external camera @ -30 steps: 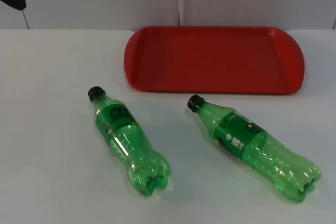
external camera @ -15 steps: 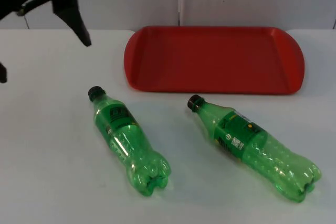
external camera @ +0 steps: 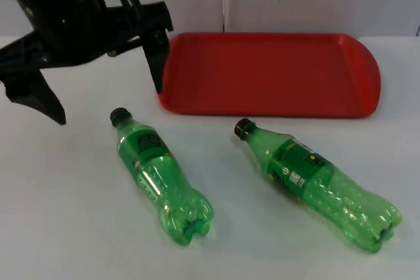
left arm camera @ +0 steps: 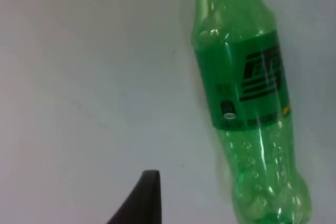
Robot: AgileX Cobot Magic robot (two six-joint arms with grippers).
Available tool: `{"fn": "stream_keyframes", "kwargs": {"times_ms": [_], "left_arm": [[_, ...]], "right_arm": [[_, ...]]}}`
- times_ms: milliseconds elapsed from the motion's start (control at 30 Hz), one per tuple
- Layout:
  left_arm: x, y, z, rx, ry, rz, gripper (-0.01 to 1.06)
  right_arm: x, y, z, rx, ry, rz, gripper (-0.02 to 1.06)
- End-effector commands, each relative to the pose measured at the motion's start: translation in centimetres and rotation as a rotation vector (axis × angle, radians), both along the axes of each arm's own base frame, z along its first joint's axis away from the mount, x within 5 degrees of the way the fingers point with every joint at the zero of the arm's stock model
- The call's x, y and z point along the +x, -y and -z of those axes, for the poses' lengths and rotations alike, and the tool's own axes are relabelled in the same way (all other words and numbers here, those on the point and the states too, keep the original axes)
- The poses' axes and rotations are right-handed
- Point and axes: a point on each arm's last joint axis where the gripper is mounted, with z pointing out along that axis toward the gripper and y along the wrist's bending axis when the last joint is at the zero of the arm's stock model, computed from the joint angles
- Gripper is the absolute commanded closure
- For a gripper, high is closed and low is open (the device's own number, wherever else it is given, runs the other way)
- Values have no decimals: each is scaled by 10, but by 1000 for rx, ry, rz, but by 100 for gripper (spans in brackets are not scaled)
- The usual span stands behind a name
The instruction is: Place the bottle upright on the tray.
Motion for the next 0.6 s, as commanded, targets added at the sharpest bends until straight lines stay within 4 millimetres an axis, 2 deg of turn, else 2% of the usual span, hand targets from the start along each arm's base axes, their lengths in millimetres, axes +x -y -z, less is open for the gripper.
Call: {"fn": "stream_keyframes", "kwargs": {"times_ms": [0, 67, 400, 567], "left_arm": [[4, 11, 8, -22, 13, -8, 0], [8, 18, 18, -41, 22, -42, 0], [20, 26, 64, -25, -49, -73, 0], [25, 30, 77, -44, -43, -84, 0]], "right_arm": [[0, 0, 0, 9, 5, 4, 0], [0, 0, 0, 9, 5, 4, 0], [0, 0, 0, 9, 5, 4, 0], [0, 0, 0, 9, 5, 4, 0]]}}
